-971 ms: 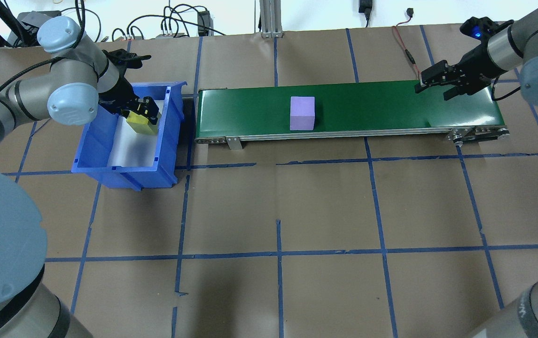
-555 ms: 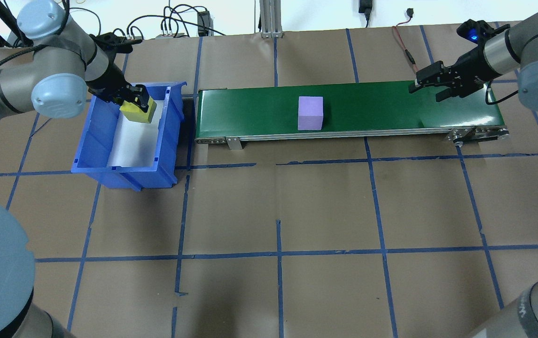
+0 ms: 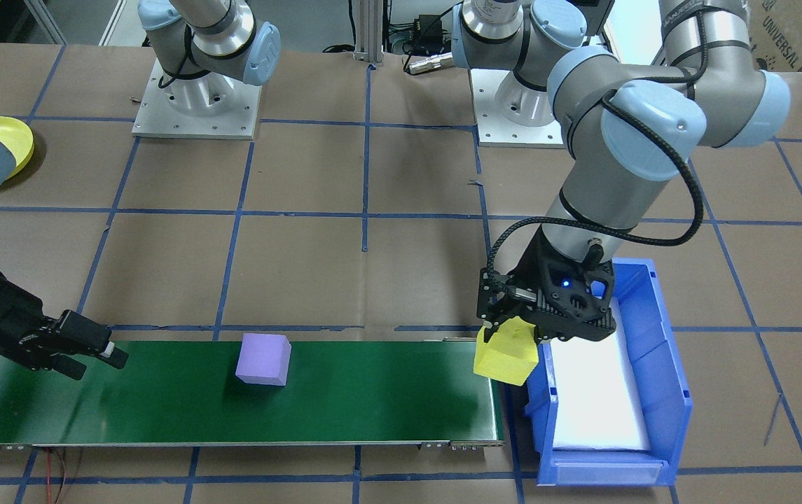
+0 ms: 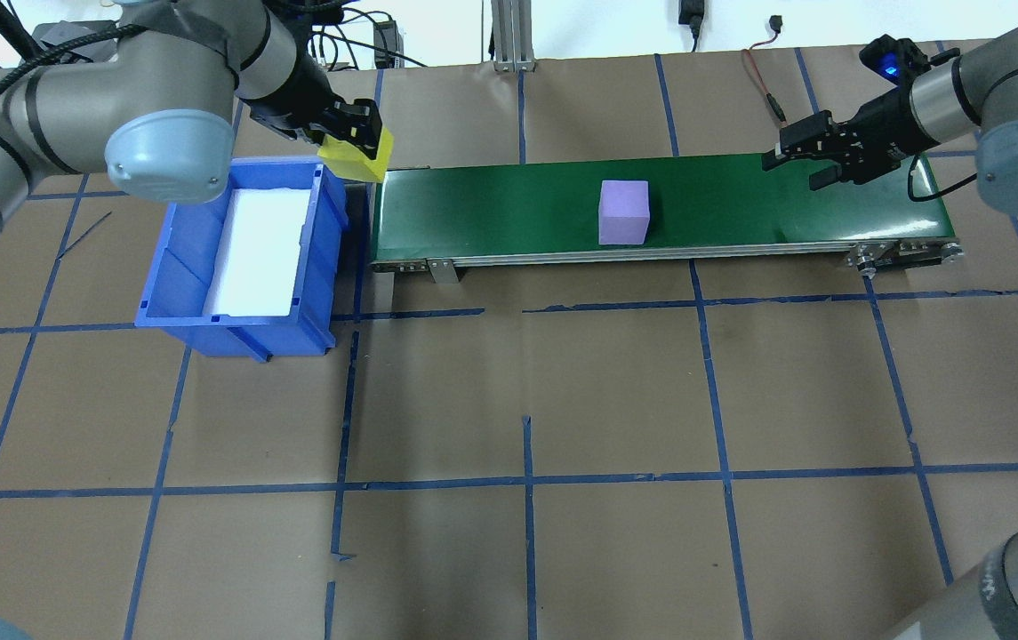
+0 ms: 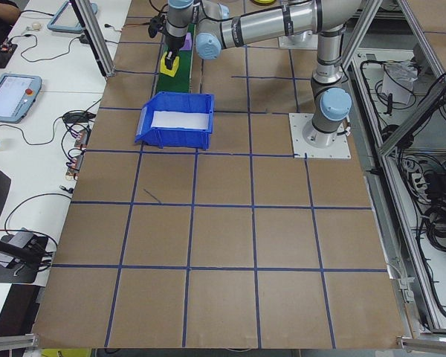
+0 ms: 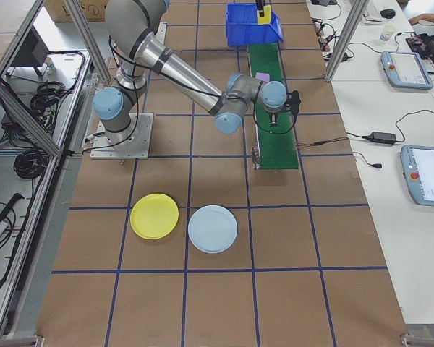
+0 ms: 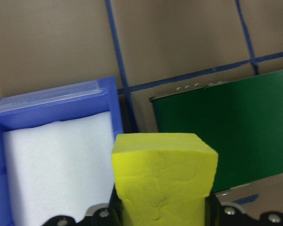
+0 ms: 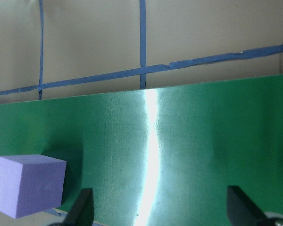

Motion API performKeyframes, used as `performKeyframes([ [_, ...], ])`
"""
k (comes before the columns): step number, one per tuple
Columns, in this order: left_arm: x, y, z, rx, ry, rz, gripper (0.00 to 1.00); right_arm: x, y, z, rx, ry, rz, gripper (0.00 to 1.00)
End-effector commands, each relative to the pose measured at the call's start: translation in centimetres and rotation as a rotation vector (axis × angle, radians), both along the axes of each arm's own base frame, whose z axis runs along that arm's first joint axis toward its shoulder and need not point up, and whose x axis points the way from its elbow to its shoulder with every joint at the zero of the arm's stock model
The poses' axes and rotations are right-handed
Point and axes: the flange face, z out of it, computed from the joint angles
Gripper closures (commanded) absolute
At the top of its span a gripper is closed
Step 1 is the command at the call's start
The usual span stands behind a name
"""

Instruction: Move block left to right into plate

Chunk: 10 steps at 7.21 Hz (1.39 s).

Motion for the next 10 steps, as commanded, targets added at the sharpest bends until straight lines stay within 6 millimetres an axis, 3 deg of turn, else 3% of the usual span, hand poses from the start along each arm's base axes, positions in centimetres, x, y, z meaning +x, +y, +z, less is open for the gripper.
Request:
performKeyframes([
  [1,-1.7,-2.4,-5.6,-0.024,0.073,-0.028,0.59,0.0,0.1,-0.1,0.004,0.002,0.000,0.00],
  [2,-1.8,-2.9,-6.9,-0.021,0.073,-0.029,0.57,0.0,0.2,-0.3,0.009,0.002,0.000,0.00],
  [3,-1.7,-2.7,-7.6,0.004,0.072,-0.020,0.01,0.1,0.2,-0.4,0.009,0.003,0.002,0.00],
  [4,-1.6,-1.9,-9.1,0.038,0.068,-0.011,0.00,-0.1,0.2,-0.5,0.014,0.010,0.001,0.00],
  [5,-1.6,-1.4,-9.3,0.050,0.067,0.012,0.00,-0.1,0.2,-0.5,0.017,0.017,0.001,0.00],
  [6,-1.4,-0.4,-6.9,0.069,0.067,0.046,0.00,-0.2,0.1,-0.4,0.014,0.020,0.002,0.00],
  [7,-1.0,1.5,-3.2,0.106,0.039,0.054,0.00,-0.2,0.3,-0.5,0.018,0.029,0.002,0.00],
  [8,0.4,3.9,1.5,0.102,0.007,0.069,0.00,-0.2,0.3,-0.5,0.019,0.029,0.002,0.00],
  [10,3.5,9.5,8.1,0.176,-0.010,0.124,0.00,-0.2,0.3,-0.5,0.020,0.029,0.001,0.00],
])
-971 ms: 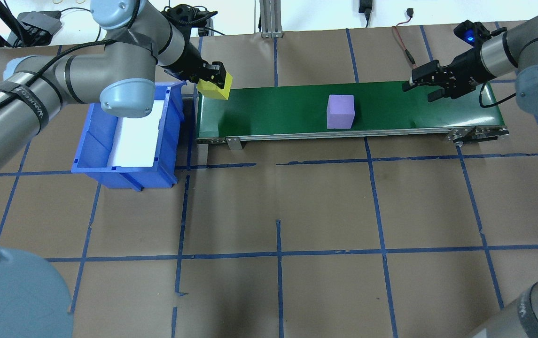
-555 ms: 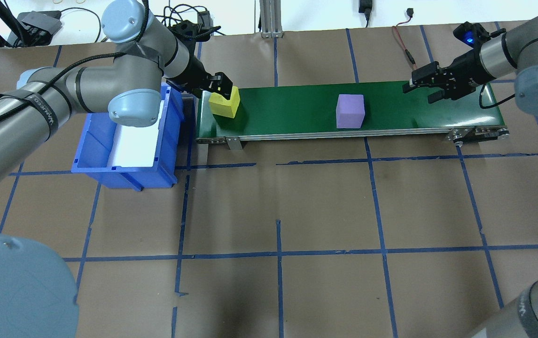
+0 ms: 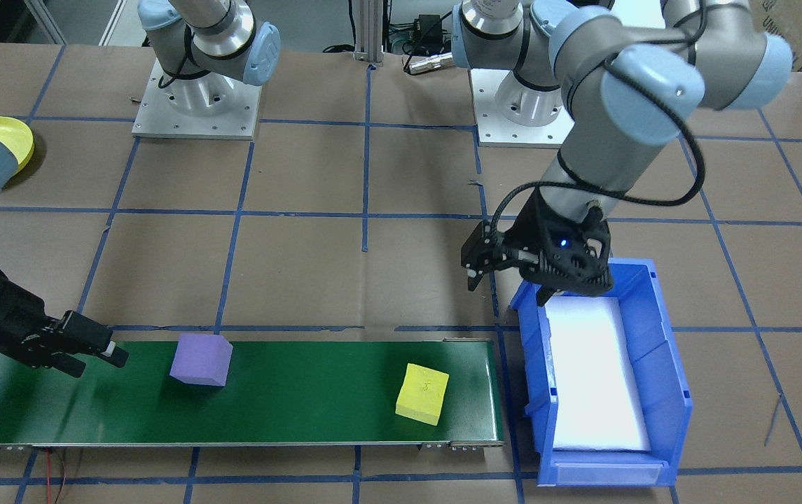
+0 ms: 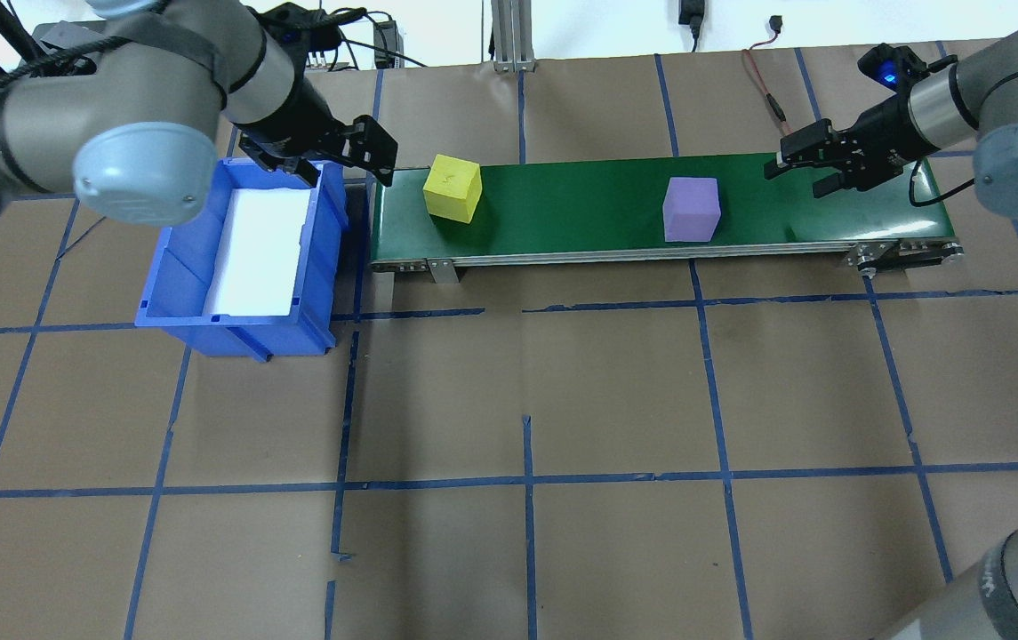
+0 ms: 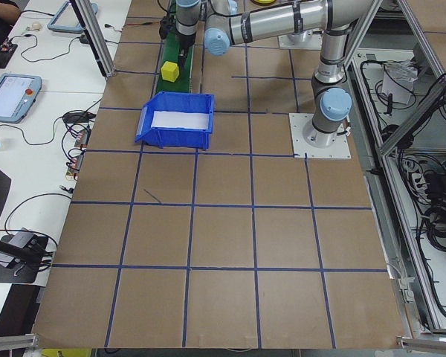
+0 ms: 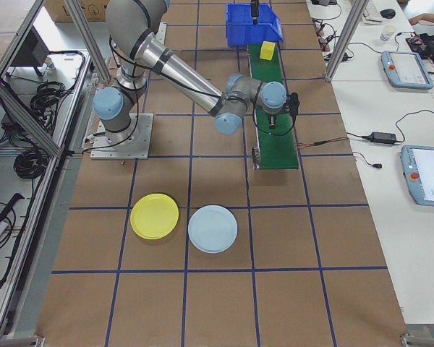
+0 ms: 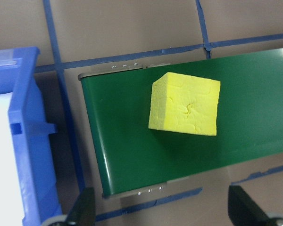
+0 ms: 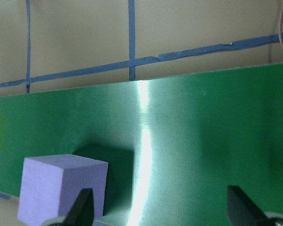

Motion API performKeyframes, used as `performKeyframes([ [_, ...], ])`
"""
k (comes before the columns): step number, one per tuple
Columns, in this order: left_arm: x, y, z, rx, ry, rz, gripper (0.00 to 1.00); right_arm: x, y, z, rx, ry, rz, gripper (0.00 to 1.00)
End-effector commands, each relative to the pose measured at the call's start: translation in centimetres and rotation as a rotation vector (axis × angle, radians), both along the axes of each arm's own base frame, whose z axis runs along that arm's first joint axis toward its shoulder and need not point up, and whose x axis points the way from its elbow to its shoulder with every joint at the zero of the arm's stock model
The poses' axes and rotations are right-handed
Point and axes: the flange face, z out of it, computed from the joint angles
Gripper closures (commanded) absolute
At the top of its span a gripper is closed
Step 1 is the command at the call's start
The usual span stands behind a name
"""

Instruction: Move block left to right into plate

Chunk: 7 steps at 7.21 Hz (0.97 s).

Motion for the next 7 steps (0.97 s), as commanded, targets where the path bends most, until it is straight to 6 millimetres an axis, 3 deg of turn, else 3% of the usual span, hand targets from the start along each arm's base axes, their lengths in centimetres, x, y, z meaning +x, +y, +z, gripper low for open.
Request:
performKeyframes([
  [1,2.8,7.3,6.8,0.094,-0.080,0.044,0.00,0.0,0.0,0.0,0.001,0.001,0.000,0.00],
  [2,3.7,10.3,8.1,0.157,-0.162,0.041,0.00,-0.1,0.0,0.0,0.003,0.002,-0.003,0.00],
  [7,3.4,10.9,6.9,0.188,-0.150,0.039,0.00,-0.1,0.0,0.7,0.014,-0.002,-0.036,0.00],
])
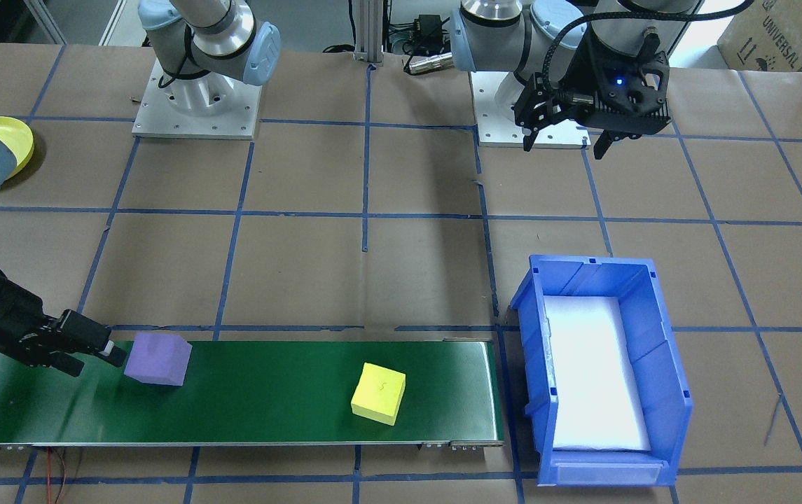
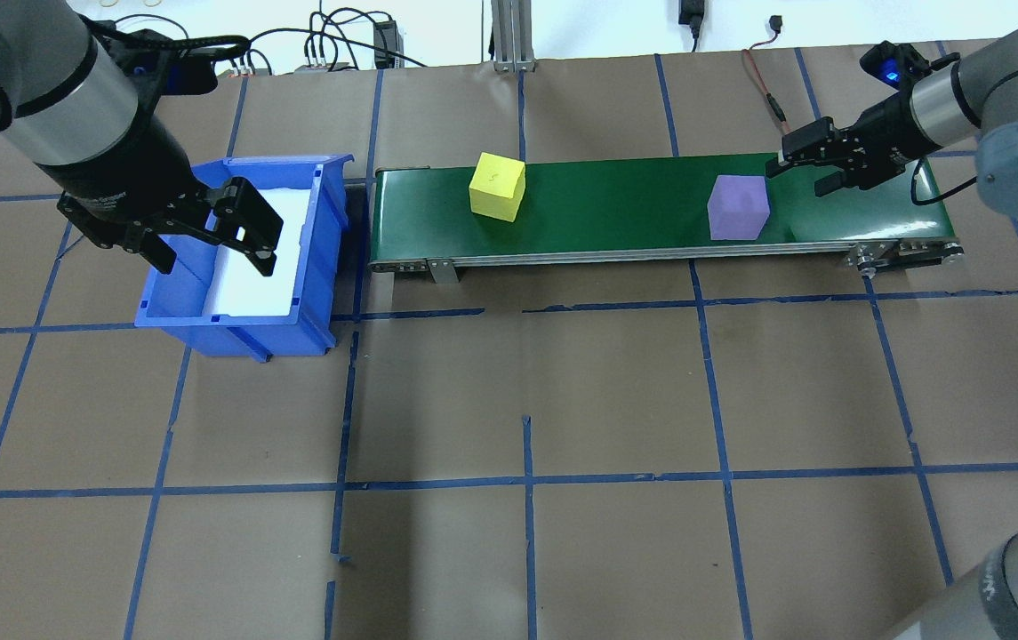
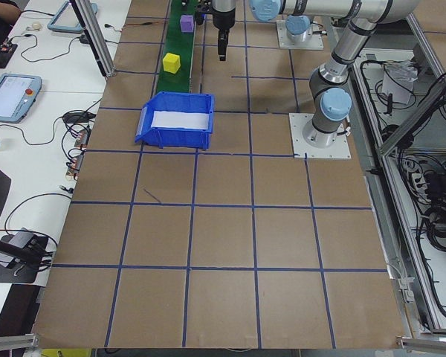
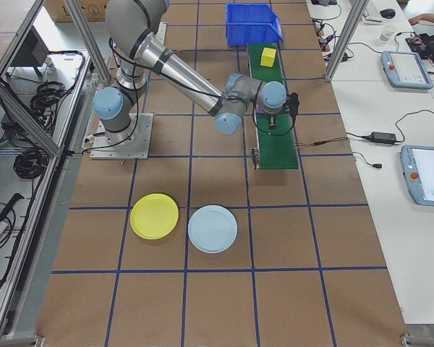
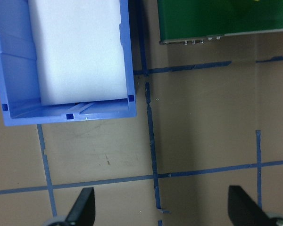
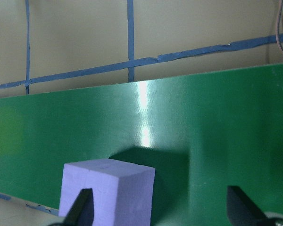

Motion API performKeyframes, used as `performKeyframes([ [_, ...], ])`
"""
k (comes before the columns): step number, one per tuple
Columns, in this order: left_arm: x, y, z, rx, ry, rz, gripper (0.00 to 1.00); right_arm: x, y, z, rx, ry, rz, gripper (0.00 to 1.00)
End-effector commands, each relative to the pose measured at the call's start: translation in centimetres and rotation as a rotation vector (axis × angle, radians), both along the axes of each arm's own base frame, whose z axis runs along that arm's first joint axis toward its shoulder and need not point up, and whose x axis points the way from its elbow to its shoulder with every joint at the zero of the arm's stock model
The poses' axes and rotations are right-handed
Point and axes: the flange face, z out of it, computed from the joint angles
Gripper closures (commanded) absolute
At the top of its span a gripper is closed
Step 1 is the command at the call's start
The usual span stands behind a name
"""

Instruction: Move block left to right into plate

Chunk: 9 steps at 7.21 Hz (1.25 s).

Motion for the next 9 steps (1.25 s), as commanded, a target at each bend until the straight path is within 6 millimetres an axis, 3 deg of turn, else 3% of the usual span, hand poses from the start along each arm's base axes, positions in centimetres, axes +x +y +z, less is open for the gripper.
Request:
performKeyframes([
  [1,-0.1,0.0,-0.8,0.014,0.001,0.005,0.00,0.2,0.2,0.3,0.040,-0.014,-0.058,0.00],
  [4,0.0,-1.0,-1.2,-0.015,0.023,-0.005,0.00,-0.1,0.3,-0.6,0.081,0.059,-0.061,0.00],
  [6,0.0,-2.2,-1.7,-0.092,0.049,-0.133,0.00,-0.3,0.3,-1.1,0.096,0.086,-0.061,0.00],
  [9,0.2,-2.3,-0.7,-0.096,0.048,-0.021,0.00,-0.4,-0.3,-2.0,0.097,0.076,-0.062,0.00],
])
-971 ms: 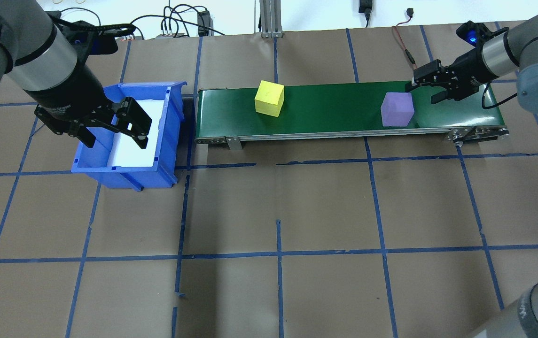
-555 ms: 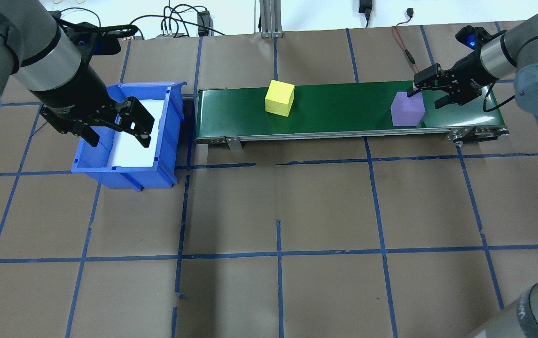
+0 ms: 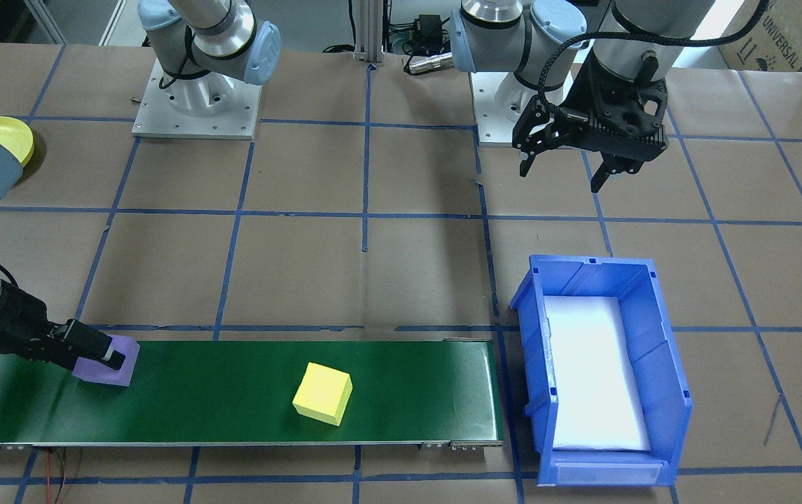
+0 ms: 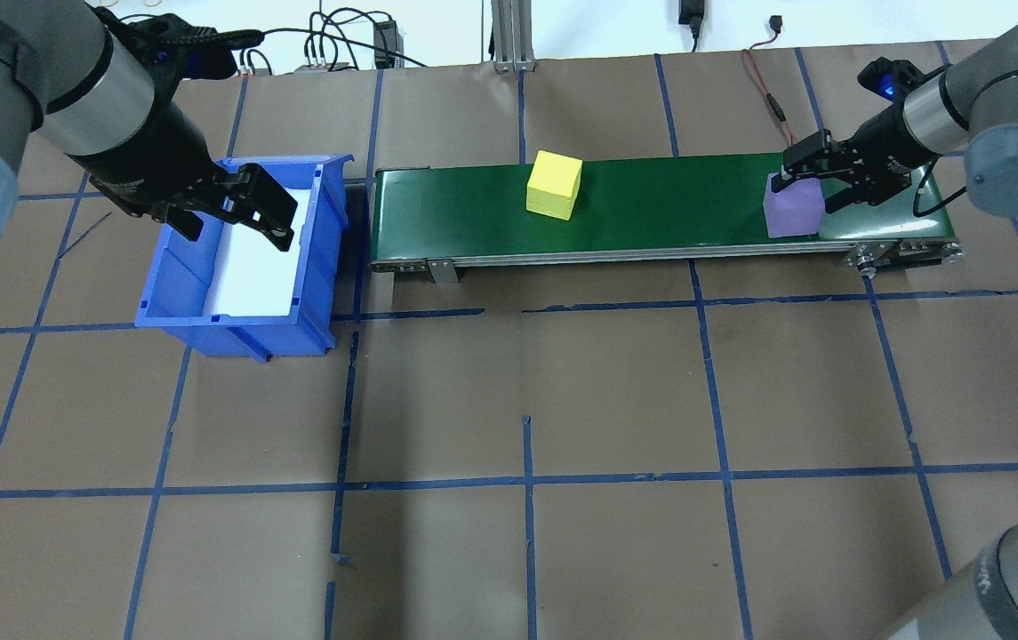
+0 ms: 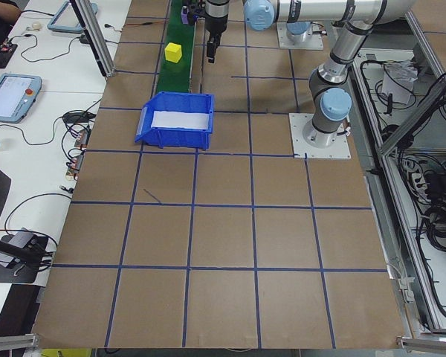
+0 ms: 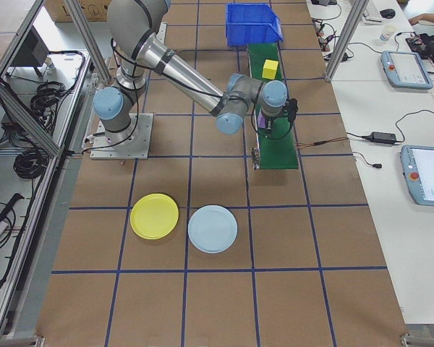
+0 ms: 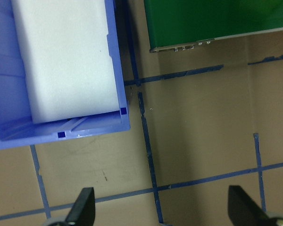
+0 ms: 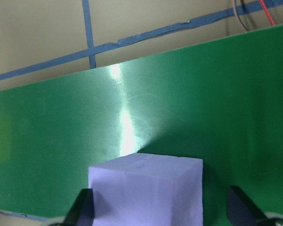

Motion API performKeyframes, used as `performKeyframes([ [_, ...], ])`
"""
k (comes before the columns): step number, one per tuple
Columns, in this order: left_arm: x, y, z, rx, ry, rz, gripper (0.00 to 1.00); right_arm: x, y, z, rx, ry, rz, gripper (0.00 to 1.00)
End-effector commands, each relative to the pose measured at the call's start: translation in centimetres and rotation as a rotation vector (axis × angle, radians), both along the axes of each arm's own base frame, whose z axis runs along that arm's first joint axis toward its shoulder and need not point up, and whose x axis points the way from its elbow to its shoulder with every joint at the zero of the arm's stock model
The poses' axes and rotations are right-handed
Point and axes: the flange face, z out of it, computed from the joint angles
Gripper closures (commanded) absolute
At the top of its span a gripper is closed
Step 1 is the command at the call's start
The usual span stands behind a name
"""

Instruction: Move block left to right into plate

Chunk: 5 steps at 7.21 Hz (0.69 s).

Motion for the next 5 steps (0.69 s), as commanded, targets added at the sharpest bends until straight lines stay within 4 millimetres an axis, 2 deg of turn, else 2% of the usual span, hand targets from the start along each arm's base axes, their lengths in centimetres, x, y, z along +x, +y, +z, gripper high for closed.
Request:
performKeyframes([
  [1,-0.12,0.14,0.10,0.010,0.007,0.106,0.00,-0.08,-0.10,-0.77,0.010,0.000,0.001,0.00],
  [3,-0.10,0.45,-0.04,0.007,0.003,0.093,0.00,-0.15,0.16,-1.59,0.029,0.001,0.000,0.00],
  [4,-0.03,0.42,-0.02,0.005,0.003,0.095,0.00,-0.12,0.19,-1.74,0.031,-0.001,0.000,0.15],
  [5,0.05,0.29,0.28,-0.007,0.003,0.098,0.00,-0.43,0.09,-1.44,0.033,0.027,0.001,0.56],
])
